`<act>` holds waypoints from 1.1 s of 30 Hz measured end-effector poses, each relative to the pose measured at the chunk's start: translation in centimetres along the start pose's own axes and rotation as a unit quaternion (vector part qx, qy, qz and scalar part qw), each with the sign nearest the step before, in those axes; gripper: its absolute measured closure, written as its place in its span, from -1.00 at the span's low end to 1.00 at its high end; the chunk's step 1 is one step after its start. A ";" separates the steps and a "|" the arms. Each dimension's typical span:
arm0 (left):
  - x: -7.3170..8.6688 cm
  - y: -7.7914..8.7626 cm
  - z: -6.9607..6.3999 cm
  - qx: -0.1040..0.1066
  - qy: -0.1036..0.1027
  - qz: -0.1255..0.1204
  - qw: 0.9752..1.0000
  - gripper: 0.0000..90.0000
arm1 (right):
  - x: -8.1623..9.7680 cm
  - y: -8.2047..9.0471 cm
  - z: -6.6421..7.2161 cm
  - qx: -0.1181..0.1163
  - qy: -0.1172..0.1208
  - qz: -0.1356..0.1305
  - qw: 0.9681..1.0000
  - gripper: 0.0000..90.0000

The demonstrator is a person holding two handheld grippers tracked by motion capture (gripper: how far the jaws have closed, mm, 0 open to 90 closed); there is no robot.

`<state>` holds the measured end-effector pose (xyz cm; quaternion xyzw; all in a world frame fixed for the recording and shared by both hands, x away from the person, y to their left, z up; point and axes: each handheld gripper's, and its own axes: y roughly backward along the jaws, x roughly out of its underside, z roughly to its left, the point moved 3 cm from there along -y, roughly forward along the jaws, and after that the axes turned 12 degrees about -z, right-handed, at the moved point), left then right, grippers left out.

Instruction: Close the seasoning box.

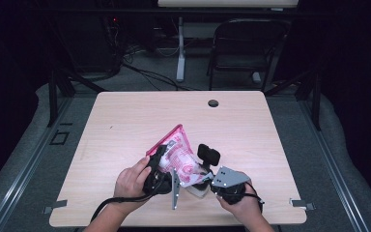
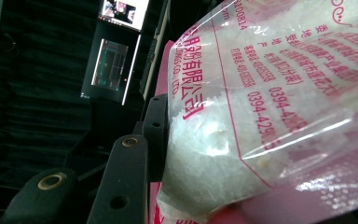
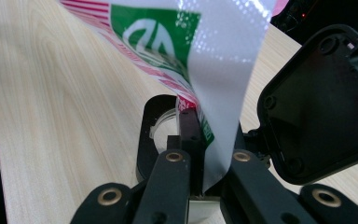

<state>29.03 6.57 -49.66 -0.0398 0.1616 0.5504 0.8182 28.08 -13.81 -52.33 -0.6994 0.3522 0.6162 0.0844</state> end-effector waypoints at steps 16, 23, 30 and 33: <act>0.1 0.0 -0.1 0.001 -0.012 -0.001 1.000 0.50 | 0.1 0.0 -0.1 0.001 0.000 0.002 1.000 1.00; 0.1 -0.1 -0.1 0.000 -0.016 -0.004 1.000 0.50 | 0.1 0.0 -0.1 0.002 0.001 0.001 1.000 1.00; 0.0 0.0 -0.1 0.001 -0.021 -0.003 1.000 0.50 | 0.1 0.0 -0.1 0.002 0.000 0.001 1.000 1.00; 0.0 -0.1 -0.1 0.001 -0.020 -0.004 1.000 0.50 | 0.1 0.0 -0.1 0.002 0.000 0.001 1.000 1.00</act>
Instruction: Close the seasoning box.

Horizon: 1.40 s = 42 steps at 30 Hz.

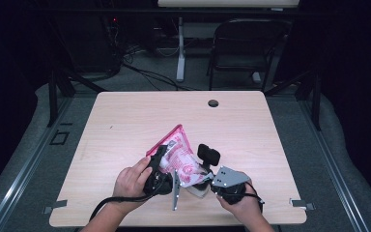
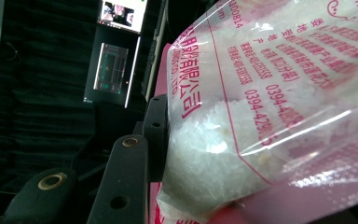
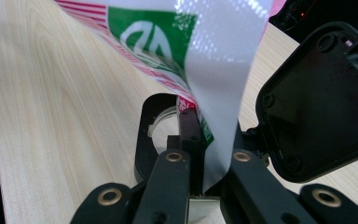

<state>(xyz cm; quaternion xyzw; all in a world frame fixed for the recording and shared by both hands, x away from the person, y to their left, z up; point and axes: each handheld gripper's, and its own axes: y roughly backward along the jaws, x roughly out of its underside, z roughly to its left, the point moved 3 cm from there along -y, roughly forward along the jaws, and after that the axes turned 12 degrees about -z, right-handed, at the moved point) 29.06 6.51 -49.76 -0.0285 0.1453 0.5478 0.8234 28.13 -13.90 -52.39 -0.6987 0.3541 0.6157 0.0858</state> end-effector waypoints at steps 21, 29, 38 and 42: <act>-0.3 -0.1 0.2 -0.004 -0.005 -0.004 1.000 0.51 | -0.1 0.2 0.0 0.004 0.000 -0.002 1.000 1.00; -0.3 0.0 0.2 -0.003 -0.004 -0.005 1.000 0.51 | -0.1 0.2 0.0 0.004 0.000 -0.001 1.000 1.00; -0.3 -0.1 0.3 -0.003 -0.006 -0.006 1.000 0.51 | -0.1 0.2 0.1 0.003 -0.002 -0.001 1.000 1.00; -0.3 -0.1 0.3 -0.002 -0.006 -0.006 1.000 0.51 | -0.1 0.2 0.2 0.004 -0.002 0.000 1.000 1.00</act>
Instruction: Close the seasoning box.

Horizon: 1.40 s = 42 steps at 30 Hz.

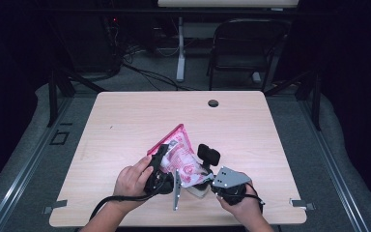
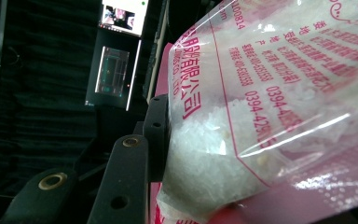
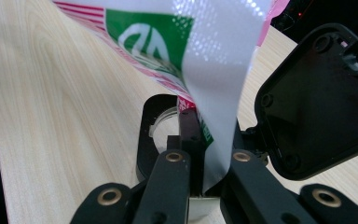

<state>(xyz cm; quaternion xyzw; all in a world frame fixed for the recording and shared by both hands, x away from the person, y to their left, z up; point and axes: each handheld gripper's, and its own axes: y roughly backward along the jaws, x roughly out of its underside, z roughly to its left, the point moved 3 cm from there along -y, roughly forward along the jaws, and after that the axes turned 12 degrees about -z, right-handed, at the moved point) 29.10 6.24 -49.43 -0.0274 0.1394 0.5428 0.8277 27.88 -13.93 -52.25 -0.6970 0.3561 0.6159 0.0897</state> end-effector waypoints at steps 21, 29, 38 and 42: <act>-0.2 -0.1 0.0 0.002 -0.002 -0.001 1.000 0.51 | -0.1 0.0 0.1 0.002 0.001 0.002 1.000 1.00; -0.3 -0.1 0.0 0.003 -0.005 0.000 1.000 0.51 | -0.1 0.0 0.1 0.003 0.002 0.003 1.000 1.00; -0.5 -0.1 0.0 0.004 -0.015 0.001 1.000 0.51 | 0.0 0.0 0.0 0.001 0.000 0.002 1.000 1.00; -0.5 0.0 0.1 0.002 -0.016 -0.001 1.000 0.51 | -0.1 0.0 0.0 0.001 0.000 0.001 1.000 1.00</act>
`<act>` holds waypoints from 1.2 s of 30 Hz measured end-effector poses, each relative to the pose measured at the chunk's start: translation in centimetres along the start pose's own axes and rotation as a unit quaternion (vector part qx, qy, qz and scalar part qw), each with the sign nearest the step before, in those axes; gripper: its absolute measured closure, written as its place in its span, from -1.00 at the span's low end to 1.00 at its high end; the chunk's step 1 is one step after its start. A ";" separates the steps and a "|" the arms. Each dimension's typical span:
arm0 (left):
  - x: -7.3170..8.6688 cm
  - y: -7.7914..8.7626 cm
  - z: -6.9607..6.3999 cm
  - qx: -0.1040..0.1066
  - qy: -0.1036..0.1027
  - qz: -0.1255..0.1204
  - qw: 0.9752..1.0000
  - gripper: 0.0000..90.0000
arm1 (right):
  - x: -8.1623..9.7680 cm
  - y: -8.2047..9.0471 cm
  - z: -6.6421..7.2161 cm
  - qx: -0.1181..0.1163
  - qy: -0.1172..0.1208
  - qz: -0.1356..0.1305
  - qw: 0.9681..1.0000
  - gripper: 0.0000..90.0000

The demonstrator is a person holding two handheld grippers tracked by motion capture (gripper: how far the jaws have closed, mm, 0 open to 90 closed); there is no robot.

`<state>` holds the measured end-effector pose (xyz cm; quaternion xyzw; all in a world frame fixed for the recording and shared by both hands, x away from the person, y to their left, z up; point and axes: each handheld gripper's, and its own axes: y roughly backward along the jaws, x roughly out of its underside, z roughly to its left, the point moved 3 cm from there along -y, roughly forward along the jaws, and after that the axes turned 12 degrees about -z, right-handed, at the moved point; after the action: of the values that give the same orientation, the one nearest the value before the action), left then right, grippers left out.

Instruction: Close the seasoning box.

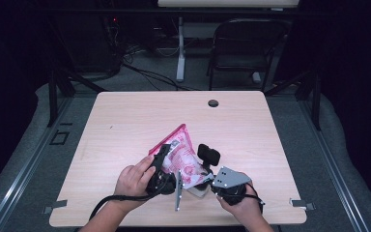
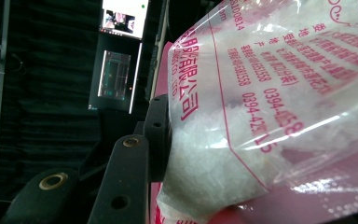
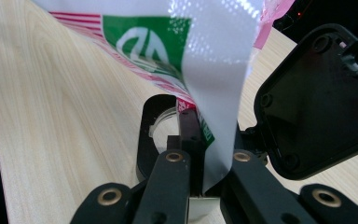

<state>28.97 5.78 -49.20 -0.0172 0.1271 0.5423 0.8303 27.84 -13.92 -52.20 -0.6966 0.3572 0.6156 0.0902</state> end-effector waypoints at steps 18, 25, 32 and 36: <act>-0.1 0.0 0.0 -0.001 0.004 -0.001 1.000 0.51 | 0.0 0.0 0.1 0.001 0.001 0.001 1.000 1.00; -0.2 0.0 0.1 -0.002 0.000 -0.002 1.000 0.52 | 0.0 -0.1 0.1 0.000 0.001 0.001 1.000 1.00; -0.2 0.0 0.1 -0.001 -0.001 -0.002 1.000 0.52 | 0.0 -0.1 0.1 0.000 -0.001 -0.001 1.000 1.00; -0.2 0.1 0.1 -0.001 -0.001 -0.002 1.000 0.52 | 0.0 -0.1 0.0 0.001 -0.001 0.000 1.000 1.00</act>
<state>28.86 5.65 -49.04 -0.0177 0.1255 0.5411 0.8313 27.88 -13.82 -52.20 -0.6963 0.3578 0.6154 0.0916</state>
